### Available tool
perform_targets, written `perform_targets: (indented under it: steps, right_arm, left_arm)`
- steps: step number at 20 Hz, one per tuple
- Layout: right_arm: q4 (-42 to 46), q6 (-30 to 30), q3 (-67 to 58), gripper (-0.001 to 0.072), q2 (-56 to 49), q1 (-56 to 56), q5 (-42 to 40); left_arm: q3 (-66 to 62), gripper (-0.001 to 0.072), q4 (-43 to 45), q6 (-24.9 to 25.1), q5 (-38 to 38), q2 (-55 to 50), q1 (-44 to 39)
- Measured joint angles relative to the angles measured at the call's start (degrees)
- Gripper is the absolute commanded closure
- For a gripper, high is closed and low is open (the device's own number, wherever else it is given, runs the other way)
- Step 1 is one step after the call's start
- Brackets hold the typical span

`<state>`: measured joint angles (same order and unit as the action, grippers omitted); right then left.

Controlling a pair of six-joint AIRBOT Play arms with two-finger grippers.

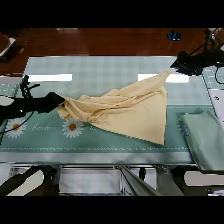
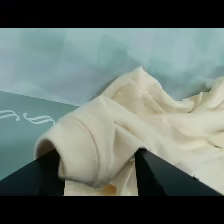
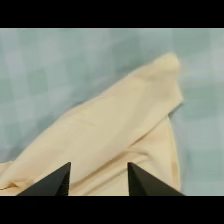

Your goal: Fold the shirts.

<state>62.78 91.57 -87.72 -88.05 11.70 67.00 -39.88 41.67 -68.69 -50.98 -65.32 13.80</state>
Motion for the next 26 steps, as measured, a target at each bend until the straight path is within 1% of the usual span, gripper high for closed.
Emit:
perform_targets:
  steps: [2, 3, 5, 7, 9, 10, 12, 14, 17, 20, 21, 22, 23, 26]
  right_arm:
    - [1.4, -2.5, 0.2, 0.0297, 1.2, 4.0, 4.5]
    - [3.7, -3.3, 1.3, 0.0298, 2.6, 6.3, 6.3]
    - [7.2, -3.5, 6.5, 0.0303, 6.6, 10.8, 8.0]
    - [7.9, -3.5, 16.1, 0.0303, 12.2, 14.5, 6.4]
    - [4.9, -5.8, 28.1, 0.0303, 18.6, 16.2, 4.6]
    - [3.0, -7.3, 33.6, 0.0302, 21.5, 16.4, 3.5]
    - [-0.7, -9.9, 43.3, 0.0302, 26.3, 16.6, 1.3]
    - [-3.3, -11.8, 49.1, 0.0302, 29.0, 16.6, 0.3]
    - [-5.6, -13.3, 53.5, 0.0303, 31.0, 16.6, -1.1]
    - [-6.5, -14.0, 55.1, 0.0294, 31.8, 16.6, -1.3]
    - [-6.7, -14.4, 55.3, 0.0294, 31.9, 16.6, -1.4]
    - [-6.8, -15.0, 55.6, 0.0294, 32.0, 16.6, -1.4]
    - [-6.9, -15.5, 55.7, 0.0294, 32.0, 16.6, -1.4]
    - [-6.0, -15.7, 56.1, 0.0294, 31.7, 16.6, -0.5]
  left_arm:
    - [-3.6, 0.0201, 3.0, 0.4, -6.2, -0.6, 3.4]
    - [-4.6, 0.0201, 4.3, 0.6, -9.1, -0.3, 5.5]
    - [-4.2, 0.0202, 4.8, 0.9, -14.4, 1.3, 8.8]
    - [-0.6, 0.0202, 3.0, 1.5, -19.7, 3.7, 9.6]
    - [5.2, 0.0202, -0.3, 1.8, -23.0, 6.2, 7.0]
    - [7.8, 0.0201, -1.6, 1.9, -22.9, 6.9, 4.9]
    - [12.2, 0.0201, -3.2, 1.7, -20.9, 7.5, -0.6]
    - [14.6, 0.0202, -5.3, 0.9, -15.7, 6.9, -6.6]
    - [16.3, 0.0202, -9.9, 0.3, -2.5, 5.3, -14.9]
    - [16.6, 0.0206, -15.5, 0.1, 10.2, 2.8, -21.4]
    - [16.2, 0.0298, -16.7, -0.1, 12.7, 1.6, -22.8]
    - [15.6, 0.0596, -17.6, -0.1, 14.6, 0.3, -24.0]
    - [15.0, 0.0680, -18.3, -0.1, 15.8, -1.0, -24.8]
    - [12.2, 0.0680, -19.4, 0.6, 17.0, -3.7, -26.2]
